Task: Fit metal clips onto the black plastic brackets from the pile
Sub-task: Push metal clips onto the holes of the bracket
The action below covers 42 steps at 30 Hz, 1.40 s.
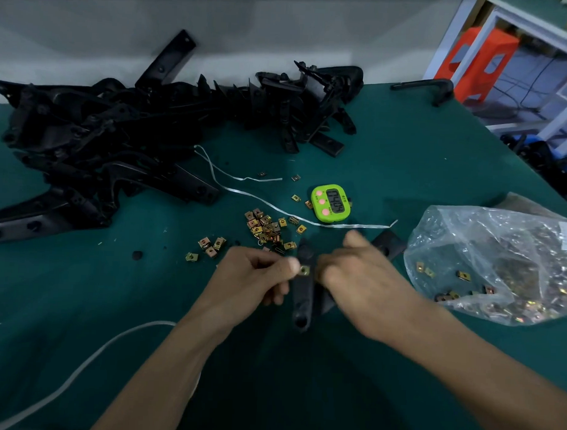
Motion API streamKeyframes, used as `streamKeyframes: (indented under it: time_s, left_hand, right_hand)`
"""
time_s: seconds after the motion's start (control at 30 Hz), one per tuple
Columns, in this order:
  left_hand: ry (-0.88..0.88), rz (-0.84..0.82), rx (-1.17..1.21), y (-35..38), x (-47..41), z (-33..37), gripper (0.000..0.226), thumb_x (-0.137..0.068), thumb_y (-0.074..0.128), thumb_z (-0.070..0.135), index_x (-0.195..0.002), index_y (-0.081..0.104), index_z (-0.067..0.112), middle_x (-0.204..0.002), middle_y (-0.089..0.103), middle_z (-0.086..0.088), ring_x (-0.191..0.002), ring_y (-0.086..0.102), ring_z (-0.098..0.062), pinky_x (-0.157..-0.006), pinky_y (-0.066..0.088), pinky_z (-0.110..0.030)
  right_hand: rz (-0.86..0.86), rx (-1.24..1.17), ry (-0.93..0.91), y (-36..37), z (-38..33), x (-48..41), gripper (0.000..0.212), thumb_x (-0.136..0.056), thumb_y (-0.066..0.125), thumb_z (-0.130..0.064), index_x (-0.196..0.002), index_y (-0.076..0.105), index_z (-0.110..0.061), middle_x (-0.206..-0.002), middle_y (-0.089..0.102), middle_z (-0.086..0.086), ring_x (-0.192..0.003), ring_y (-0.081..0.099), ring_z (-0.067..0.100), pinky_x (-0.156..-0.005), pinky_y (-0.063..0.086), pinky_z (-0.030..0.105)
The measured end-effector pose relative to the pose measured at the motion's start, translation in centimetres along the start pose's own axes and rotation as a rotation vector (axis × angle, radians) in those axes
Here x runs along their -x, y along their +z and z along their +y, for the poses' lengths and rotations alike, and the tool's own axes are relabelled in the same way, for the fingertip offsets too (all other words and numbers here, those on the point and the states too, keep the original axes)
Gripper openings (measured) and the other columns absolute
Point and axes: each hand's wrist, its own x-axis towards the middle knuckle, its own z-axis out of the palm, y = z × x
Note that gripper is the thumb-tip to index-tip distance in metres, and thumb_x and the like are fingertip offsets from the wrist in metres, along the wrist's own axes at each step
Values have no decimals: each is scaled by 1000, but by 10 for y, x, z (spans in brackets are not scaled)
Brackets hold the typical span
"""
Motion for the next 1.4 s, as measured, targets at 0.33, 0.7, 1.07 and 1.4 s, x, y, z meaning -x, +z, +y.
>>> streamKeyframes:
  time_s: [0.33, 0.7, 1.07, 1.4]
  left_hand:
    - [217, 105, -796, 36, -13, -22, 33, -84, 80, 32, -117, 75, 32, -98, 65, 15, -89, 59, -4, -78, 47, -22]
    - [257, 159, -927, 47, -24, -7, 20, -84, 75, 23, -74, 59, 28, -70, 56, 15, -71, 54, -11, -56, 35, -23]
    - [-58, 227, 302, 14, 0, 11, 27, -87, 72, 33, -67, 79, 17, -65, 72, -9, -52, 64, -14, -46, 48, -22]
    - [-67, -53, 99, 20, 15, 19, 35, -81, 67, 46, -63, 75, 17, -68, 74, -16, -54, 67, -19, -51, 48, -20]
  right_hand:
    - [91, 28, 302, 3, 44, 29, 41, -50, 60, 8, -62, 43, -27, -59, 51, -6, -56, 48, 21, -72, 32, 37]
    - [84, 33, 240, 18, 33, 23, 41, -49, 64, 3, -63, 42, -29, -61, 49, -8, -58, 53, 20, -73, 33, 36]
    - [110, -87, 229, 21, 28, 15, 42, -47, 59, 5, -64, 38, -27, -61, 52, -7, -56, 47, 18, -76, 41, 35]
    - [154, -26, 167, -1, 22, 9, 48, -53, 64, 7, -63, 32, -27, -61, 42, -9, -60, 51, 20, -74, 32, 34]
